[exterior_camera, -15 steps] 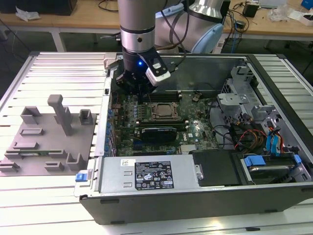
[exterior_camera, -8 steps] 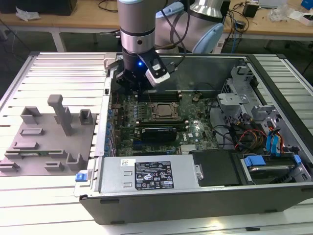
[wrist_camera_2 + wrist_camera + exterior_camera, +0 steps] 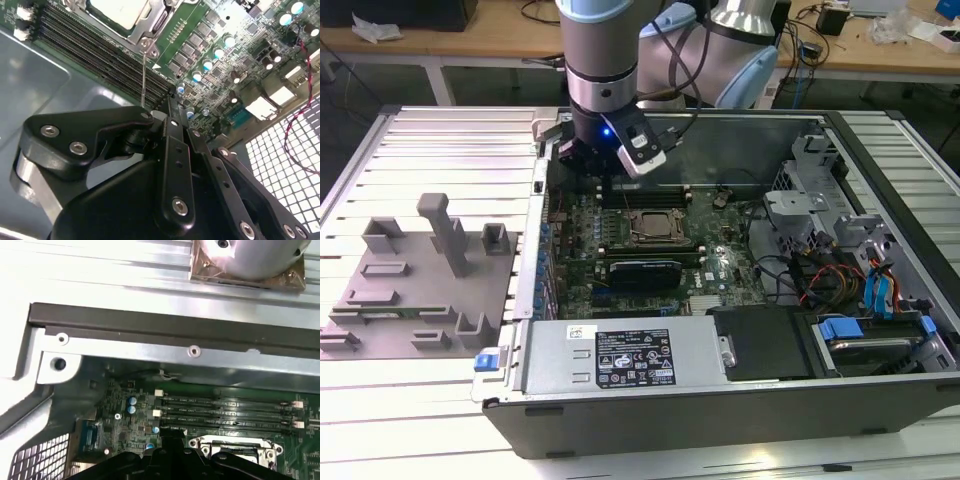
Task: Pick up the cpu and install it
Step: 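Install the first cpu locking lever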
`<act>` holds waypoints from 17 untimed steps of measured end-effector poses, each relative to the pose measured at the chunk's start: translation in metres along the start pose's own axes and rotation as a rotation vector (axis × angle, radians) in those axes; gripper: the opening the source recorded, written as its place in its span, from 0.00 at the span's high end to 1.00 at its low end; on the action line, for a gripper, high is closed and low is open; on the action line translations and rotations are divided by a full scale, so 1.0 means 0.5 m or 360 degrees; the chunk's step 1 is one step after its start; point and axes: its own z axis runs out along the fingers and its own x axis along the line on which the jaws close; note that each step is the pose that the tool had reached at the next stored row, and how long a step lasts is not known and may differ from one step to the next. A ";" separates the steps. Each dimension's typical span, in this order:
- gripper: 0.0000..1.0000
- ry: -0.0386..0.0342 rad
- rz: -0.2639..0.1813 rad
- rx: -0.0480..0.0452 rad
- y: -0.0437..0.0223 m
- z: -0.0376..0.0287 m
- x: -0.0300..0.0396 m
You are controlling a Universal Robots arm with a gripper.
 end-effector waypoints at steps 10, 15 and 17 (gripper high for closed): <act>0.89 0.0007 0.0004 -0.0001 -0.007 0.003 -0.059; 0.89 0.0011 0.0006 -0.0001 -0.012 0.004 -0.083; 0.89 0.0012 0.0007 -0.0001 -0.013 0.005 -0.091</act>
